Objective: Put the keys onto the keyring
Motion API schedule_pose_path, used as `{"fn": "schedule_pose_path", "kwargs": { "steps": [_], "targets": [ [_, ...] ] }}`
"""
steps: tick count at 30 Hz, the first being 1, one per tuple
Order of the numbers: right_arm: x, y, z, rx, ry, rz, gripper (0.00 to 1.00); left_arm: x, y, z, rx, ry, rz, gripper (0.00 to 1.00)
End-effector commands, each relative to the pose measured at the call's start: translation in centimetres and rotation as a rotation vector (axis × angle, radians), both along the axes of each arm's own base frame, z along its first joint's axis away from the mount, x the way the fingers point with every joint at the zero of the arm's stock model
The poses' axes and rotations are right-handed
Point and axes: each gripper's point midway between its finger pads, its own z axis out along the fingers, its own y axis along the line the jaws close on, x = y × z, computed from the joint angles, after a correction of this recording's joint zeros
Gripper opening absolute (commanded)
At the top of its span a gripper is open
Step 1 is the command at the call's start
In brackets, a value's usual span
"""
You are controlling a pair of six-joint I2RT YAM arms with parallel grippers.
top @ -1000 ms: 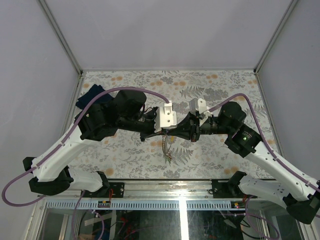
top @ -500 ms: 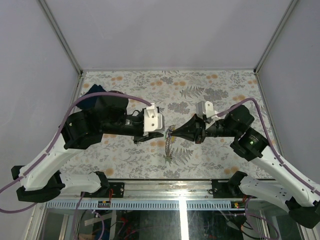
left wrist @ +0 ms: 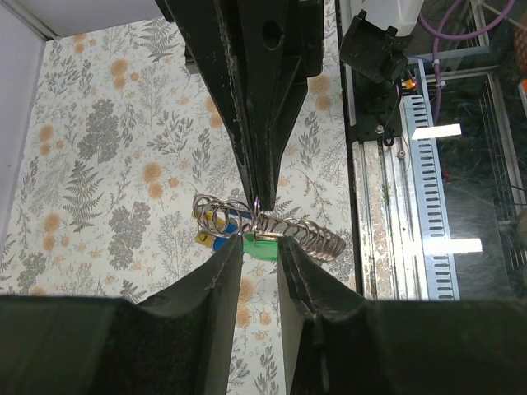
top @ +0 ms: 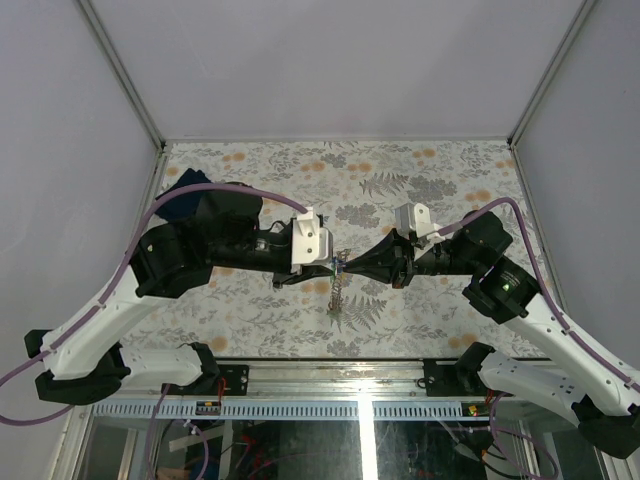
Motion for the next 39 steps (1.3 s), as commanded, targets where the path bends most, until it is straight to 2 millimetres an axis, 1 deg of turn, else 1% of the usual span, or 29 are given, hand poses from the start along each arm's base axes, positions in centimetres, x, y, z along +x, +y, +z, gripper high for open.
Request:
{"fn": "schedule_pose_path", "kwargs": {
  "steps": [1, 9, 12, 17, 24, 26, 28, 29, 35, 39],
  "targets": [
    [-0.8, -0.7, 3.8, 0.091, -0.089, 0.007, 0.0, -0.1, -1.1, 1.1, -0.059, -0.011, -0.027, 0.25],
    [-0.9, -0.6, 3.8, 0.094, -0.089, 0.015, 0.0, 0.0, -1.4, 1.0, -0.062, -0.01, -0.029, 0.23],
    [-1.0, -0.6, 3.9, 0.099, -0.09, 0.019, 0.0, 0.0, -1.4, 0.9, -0.06, -0.01, -0.028, 0.2],
    [-1.2, -0.7, 4.2, 0.107, -0.095, 0.027, 0.0, 0.0, -1.4, 0.9, -0.06, -0.009, -0.029, 0.12],
    [-1.4, -0.8, 4.6, 0.114, -0.099, 0.029, 0.0, 0.1, -1.5, 0.7, -0.055, -0.009, -0.026, 0.09],
    [-1.4, -0.8, 4.7, 0.116, -0.1, 0.031, 0.0, 0.1, -1.5, 0.7, -0.055, -0.009, -0.026, 0.1],
    [-1.5, -0.9, 4.8, 0.117, -0.102, 0.033, 0.0, 0.2, -1.5, 0.7, -0.054, -0.01, -0.024, 0.19],
    [-1.5, -0.8, 4.8, 0.117, -0.102, 0.035, 0.0, 0.2, -1.5, 0.7, -0.054, -0.008, -0.025, 0.2],
    [-1.7, -1.0, 5.0, 0.128, -0.107, 0.035, 0.0, 0.1, -1.7, 0.5, -0.051, -0.002, -0.035, 0.21],
    [-1.7, -1.0, 5.2, 0.134, -0.109, 0.036, 0.0, -0.1, -1.8, 0.3, -0.048, 0.009, -0.049, 0.19]
  ]
}}
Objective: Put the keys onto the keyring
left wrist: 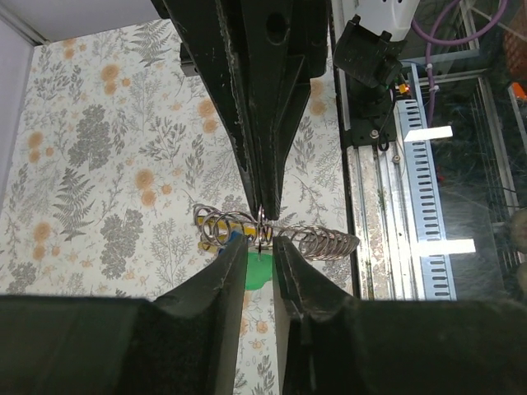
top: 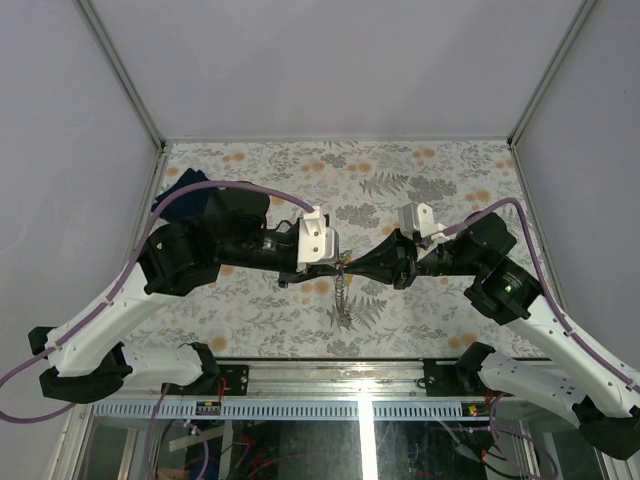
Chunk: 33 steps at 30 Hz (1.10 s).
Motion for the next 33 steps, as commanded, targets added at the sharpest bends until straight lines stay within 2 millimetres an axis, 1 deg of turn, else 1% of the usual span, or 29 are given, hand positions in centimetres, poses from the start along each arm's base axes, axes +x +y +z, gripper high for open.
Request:
{"fn": "schedule_pose_path", "kwargs": {
  "steps": [1, 4, 5, 6, 16, 24, 30, 33],
  "targets": [
    [-1.3, -0.8, 4.8, 0.122, -0.118, 0.025, 0.0, -0.3, -0.9, 0.7, -0.044, -0.004, -0.033, 0.17],
    [-1.3, -0.9, 4.8, 0.124, -0.118, 0.024, 0.0, -0.3, -0.9, 0.6, -0.041, -0.003, -0.034, 0.04],
    [-1.3, -0.9, 4.9, 0.126, -0.12, 0.022, 0.0, -0.4, -0.9, 0.6, -0.042, -0.005, -0.037, 0.01],
    [-1.3, -1.0, 5.0, 0.129, -0.122, 0.019, 0.0, -0.3, -0.9, 0.7, -0.043, -0.006, -0.036, 0.0],
    [-1.9, -1.7, 6.2, 0.176, -0.14, 0.006, 0.0, -0.1, -0.5, 1.0, -0.058, -0.026, -0.016, 0.0],
    [-2.7, -2.4, 8.0, 0.245, -0.16, 0.011, 0.0, -0.7, -0.2, 1.9, -0.116, -0.046, -0.026, 0.0],
    [-3.2, -2.8, 8.7, 0.264, -0.167, 0.015, 0.0, -1.1, 0.0, 2.3, -0.137, -0.055, -0.043, 0.0],
    [-3.1, -2.9, 9.0, 0.276, -0.167, 0.004, 0.0, -1.1, 0.0, 2.4, -0.139, -0.053, -0.044, 0.0]
  ]
}}
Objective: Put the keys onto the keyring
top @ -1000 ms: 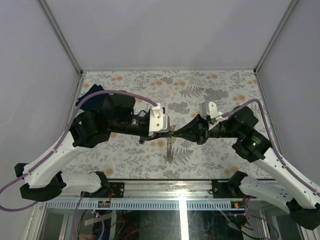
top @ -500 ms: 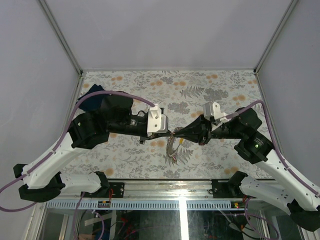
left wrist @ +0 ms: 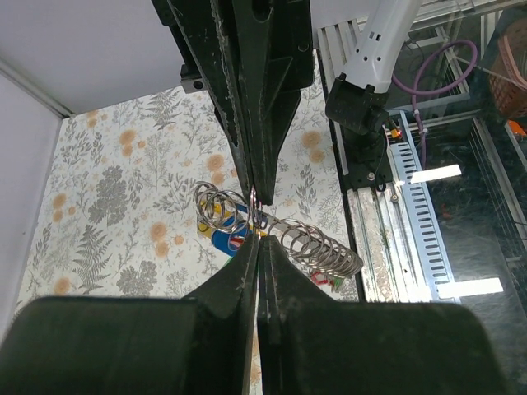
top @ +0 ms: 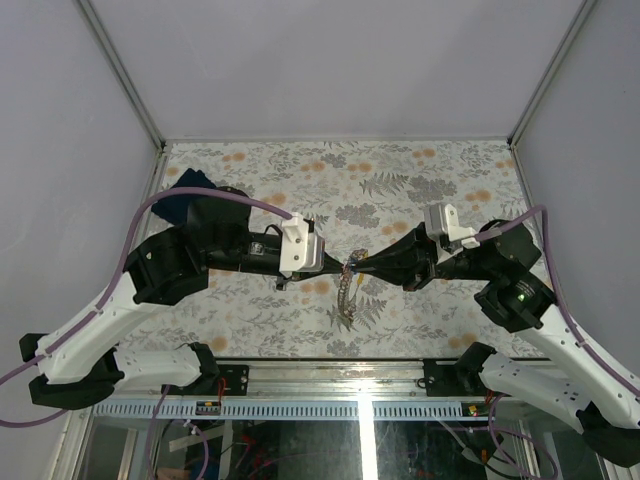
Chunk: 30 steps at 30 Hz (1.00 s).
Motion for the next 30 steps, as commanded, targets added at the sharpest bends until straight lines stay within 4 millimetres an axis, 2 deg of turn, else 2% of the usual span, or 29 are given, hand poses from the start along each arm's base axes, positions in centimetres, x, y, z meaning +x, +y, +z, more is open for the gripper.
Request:
{"fn": "schedule_pose_path", "kwargs": {
  "steps": [1, 6, 10, 15, 23, 27, 30],
  "targets": [
    [-1.4, -1.6, 5.3, 0.158, -0.125, -0.012, 0.0, -0.2, 0.3, 0.0, -0.007, 0.009, 0.004, 0.0],
    [-1.0, -1.2, 6.0, 0.208, -0.094, -0.007, 0.0, -0.7, 0.1, 0.4, -0.06, 0.018, -0.012, 0.0],
    [-0.3, -1.3, 6.7, 0.276, -0.075, -0.038, 0.0, -0.2, 0.1, 0.8, -0.101, 0.014, 0.021, 0.0],
    [-0.1, -1.3, 7.0, 0.332, -0.057, -0.037, 0.0, 0.5, 0.2, 1.7, -0.185, 0.005, 0.077, 0.0],
    [0.2, -1.8, 7.8, 0.421, -0.042, -0.051, 0.0, 0.3, 0.5, 3.4, -0.309, 0.012, 0.095, 0.0],
    [0.4, -1.7, 8.2, 0.444, -0.034, -0.045, 0.0, 0.4, 0.3, 3.5, -0.322, 0.014, 0.099, 0.05],
    [0.4, -1.4, 8.3, 0.434, -0.049, -0.042, 0.0, 0.2, 0.3, 4.1, -0.337, 0.014, 0.083, 0.15]
  ]
}}
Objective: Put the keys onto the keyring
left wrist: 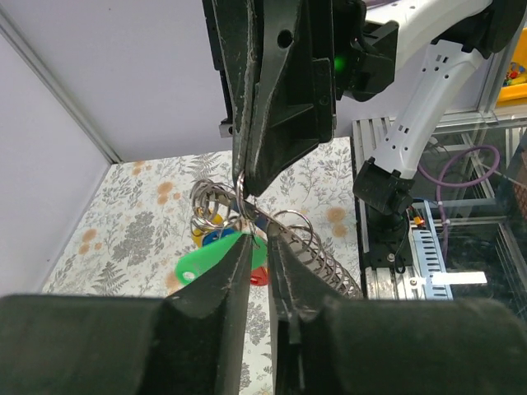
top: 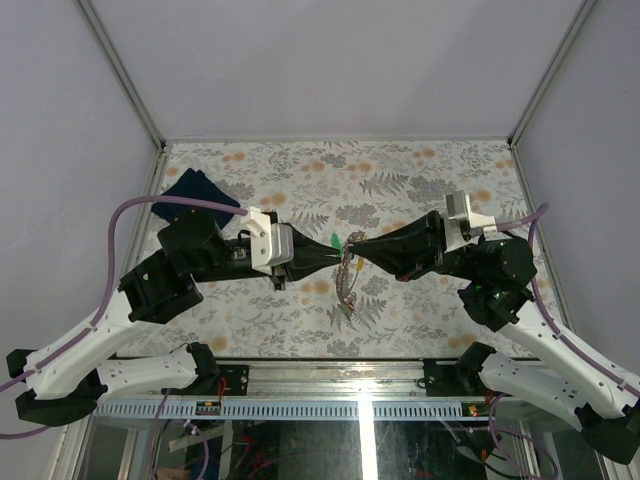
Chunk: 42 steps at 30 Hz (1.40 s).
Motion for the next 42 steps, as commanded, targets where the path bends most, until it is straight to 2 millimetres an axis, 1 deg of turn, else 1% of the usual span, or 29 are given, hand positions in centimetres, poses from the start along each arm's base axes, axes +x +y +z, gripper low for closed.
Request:
{"fn": "schedule_pose_path", "kwargs": {
  "steps": [1, 7, 13, 20, 24, 28, 31, 37, 42],
  "targets": [
    [-0.7, -1.7, 5.1, 0.167, -0.116, -0.041, 0.0, -0.1, 0.0, 1.7, -0.068, -0.001, 0.002, 0.17],
    [-1.1, -1.8, 5.3, 0.164, -0.14, -0.032, 0.0, -0.5, 0.5, 3.1, -0.138, -0.003, 0.0, 0.23],
    [-1.3, -1.8, 5.2, 0.157, -0.153, -0.025, 0.0, -0.8, 1.6, 4.4, -0.214, -0.02, 0.019, 0.28],
    [-1.7, -1.7, 4.8, 0.131, -0.167, -0.007, 0.0, -0.8, 2.1, 5.7, -0.306, 0.002, 0.031, 0.3],
    [-1.9, -1.7, 4.7, 0.125, -0.177, -0.003, 0.0, -0.6, 1.3, 5.3, -0.308, 0.028, 0.022, 0.31],
    [-2.0, -1.7, 4.7, 0.12, -0.188, -0.001, 0.0, -0.7, 0.5, 4.9, -0.302, 0.046, -0.009, 0.31],
    [-2.2, -1.8, 5.0, 0.123, -0.197, 0.002, 0.0, -0.6, -0.1, 4.7, -0.297, 0.06, -0.022, 0.31],
    [-2.5, -1.6, 5.2, 0.126, -0.215, 0.027, 0.0, -0.4, -0.1, 4.5, -0.295, 0.071, -0.013, 0.31],
    [-2.6, -1.6, 5.2, 0.127, -0.217, 0.031, 0.0, -0.4, -0.3, 4.4, -0.291, 0.072, -0.016, 0.28]
  ]
}}
